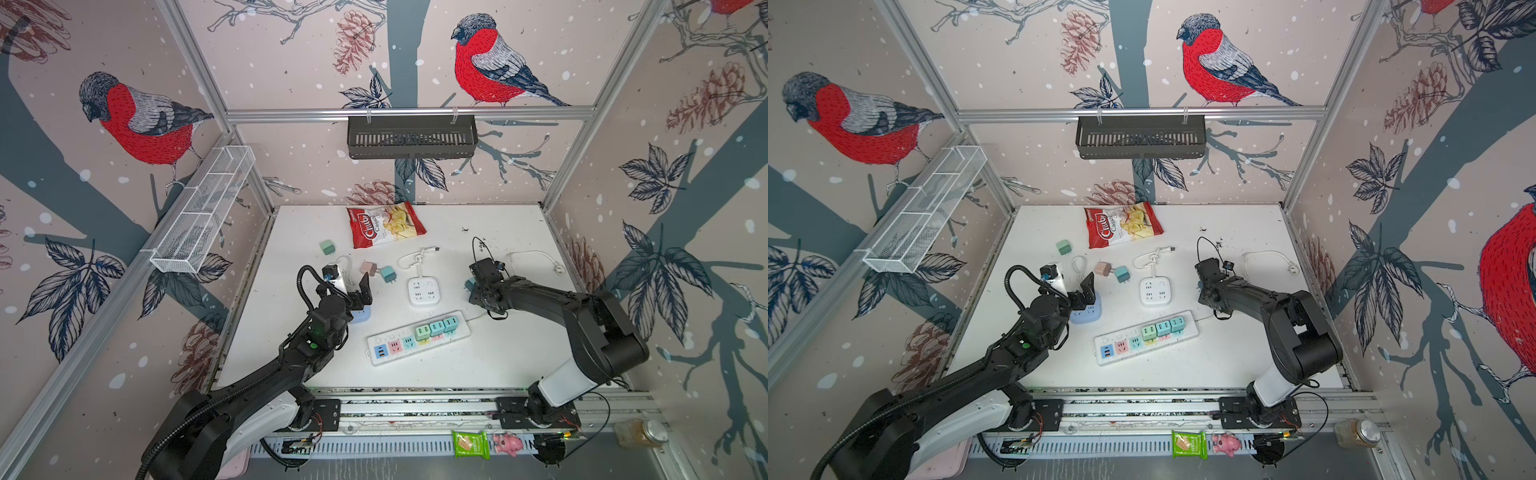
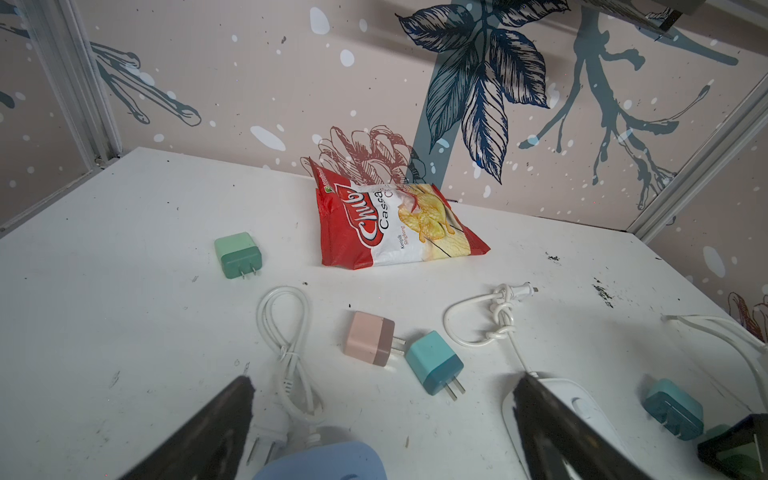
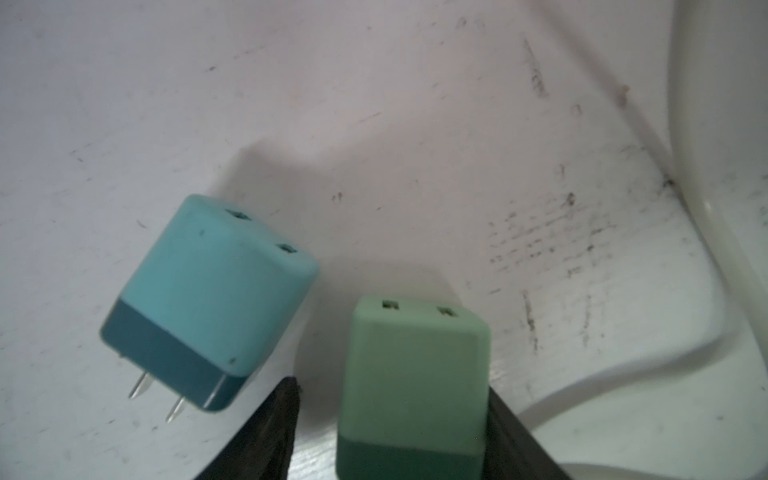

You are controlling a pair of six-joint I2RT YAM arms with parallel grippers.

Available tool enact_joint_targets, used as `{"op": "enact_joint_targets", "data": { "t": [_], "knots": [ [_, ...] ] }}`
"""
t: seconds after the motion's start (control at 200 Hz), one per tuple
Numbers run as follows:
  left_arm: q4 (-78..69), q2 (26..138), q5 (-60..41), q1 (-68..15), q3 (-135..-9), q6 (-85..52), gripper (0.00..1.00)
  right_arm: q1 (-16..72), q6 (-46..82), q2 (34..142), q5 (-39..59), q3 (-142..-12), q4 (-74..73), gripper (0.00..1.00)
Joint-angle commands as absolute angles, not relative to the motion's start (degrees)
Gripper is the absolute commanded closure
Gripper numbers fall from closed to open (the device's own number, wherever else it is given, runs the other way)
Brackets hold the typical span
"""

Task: Insert the plug
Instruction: 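Close the right gripper on the light green adapter and lift it, then carry the green adapter toward the left gripper with the right gripper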

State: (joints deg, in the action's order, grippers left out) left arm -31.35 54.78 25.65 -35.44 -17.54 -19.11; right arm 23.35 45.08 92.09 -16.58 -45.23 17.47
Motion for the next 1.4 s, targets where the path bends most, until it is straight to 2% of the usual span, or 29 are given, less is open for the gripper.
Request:
{"op": "enact_joint_targets", "data": {
  "t": [0.0, 0.145, 0.315, 0.516, 0.631, 0.736, 0.916, 1.156, 1.296, 1.396],
  "knots": [
    [-33.78, 54.75, 26.65, -35.33, -17.62, -18.91, 0.03, 23.73, 46.22, 92.86, -17.4, -45.48, 19.2, 0.38],
    [-33.95, 55.41, 26.28, -35.33, -17.96, -18.83, 0.03, 23.64, 46.13, 92.97, -18.35, -45.78, 19.55, 0.4],
    [-34.28, 55.89, 26.24, -35.33, -18.0, -18.9, 0.03, 23.44, 46.23, 92.89, -18.22, -45.79, 19.6, 0.56],
    [-34.31, 56.16, 26.39, -35.33, -18.11, -19.21, 0.03, 23.4, 45.82, 90.98, -18.19, -45.7, 19.18, 0.66],
    [-32.61, 56.43, 25.74, -35.33, -19.03, -20.33, 0.02, 23.38, 44.49, 87.89, -18.21, -45.62, 17.64, 0.69],
    [-29.48, 55.86, 24.06, -35.33, -20.38, -22.46, 0.02, 23.86, 43.68, 83.87, -22.05, -45.47, 17.41, 0.72],
    [-33.84, 53.75, 18.0, -35.31, -17.76, -21.43, 0.03, 26.23, 40.98, 73.26, -25.86, -43.0, 14.4, 0.75],
    [-36.49, 53.33, 12.7, -35.33, -16.61, -19.31, 0.03, 30.1, 35.57, 60.59, -24.41, -42.78, 7.09, 0.79],
    [-37.7, 53.73, 10.45, -35.33, -16.43, -18.79, 0.03, 31.66, 32.36, 55.92, -23.57, -43.38, 0.26, 0.78],
    [-37.96, 53.64, 8.66, -35.32, -16.77, -18.49, 0.03, 32.7, 26.2, 54.02, -22.88, -39.97, -9.84, 0.79]
  ]
}}
